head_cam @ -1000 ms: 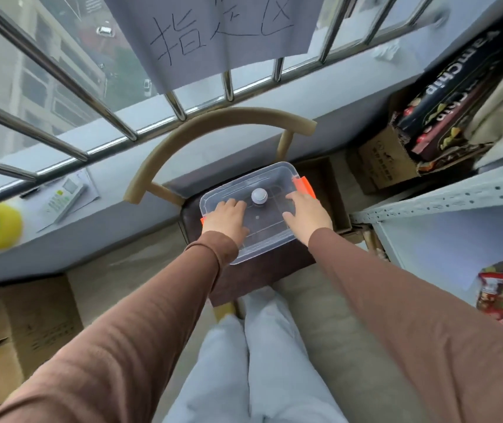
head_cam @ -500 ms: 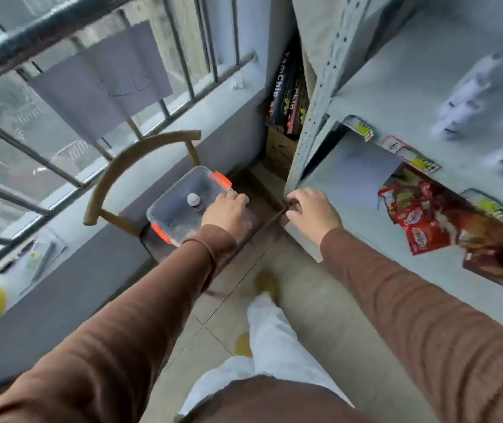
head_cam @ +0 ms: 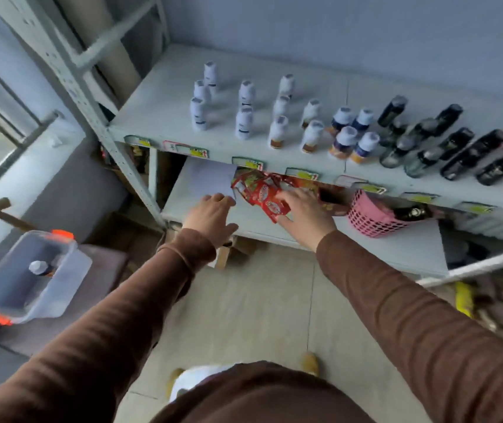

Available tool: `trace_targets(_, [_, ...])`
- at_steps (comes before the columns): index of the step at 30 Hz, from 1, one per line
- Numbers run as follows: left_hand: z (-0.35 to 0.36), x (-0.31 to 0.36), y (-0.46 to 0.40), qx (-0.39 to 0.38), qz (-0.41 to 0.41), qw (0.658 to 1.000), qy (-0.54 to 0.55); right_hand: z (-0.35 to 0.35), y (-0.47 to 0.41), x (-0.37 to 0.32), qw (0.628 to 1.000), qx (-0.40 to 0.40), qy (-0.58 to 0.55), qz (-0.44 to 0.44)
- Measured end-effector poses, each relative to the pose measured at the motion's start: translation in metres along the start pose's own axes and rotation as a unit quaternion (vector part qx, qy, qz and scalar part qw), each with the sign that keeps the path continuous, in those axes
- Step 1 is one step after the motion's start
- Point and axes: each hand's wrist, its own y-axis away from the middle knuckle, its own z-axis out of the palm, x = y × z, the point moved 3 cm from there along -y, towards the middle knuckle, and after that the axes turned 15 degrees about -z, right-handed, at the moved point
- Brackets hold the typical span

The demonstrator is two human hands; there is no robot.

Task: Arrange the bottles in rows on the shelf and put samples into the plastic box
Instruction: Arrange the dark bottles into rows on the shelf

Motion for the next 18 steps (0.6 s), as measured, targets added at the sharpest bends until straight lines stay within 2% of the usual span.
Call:
trace_targets(5, [0.021, 0.138, -0.015, 0.028, 0.035, 0.999, 0.011, -0.054, 0.055, 0.108, 1.0, 0.015, 0.012, 0.005])
trace_targets(9, [0.031, 0.22, -0.027, 0.033, 0.055, 0.998, 0.029, -0.085, 0.076, 0.174, 1.0, 0.026, 0.016, 0.004])
trace_targets(18, [0.036, 0.318, -0.096, 0.055, 0.084, 0.994, 0.053, -0.133, 0.037, 0.282, 0.999, 0.048, 0.013, -0.01])
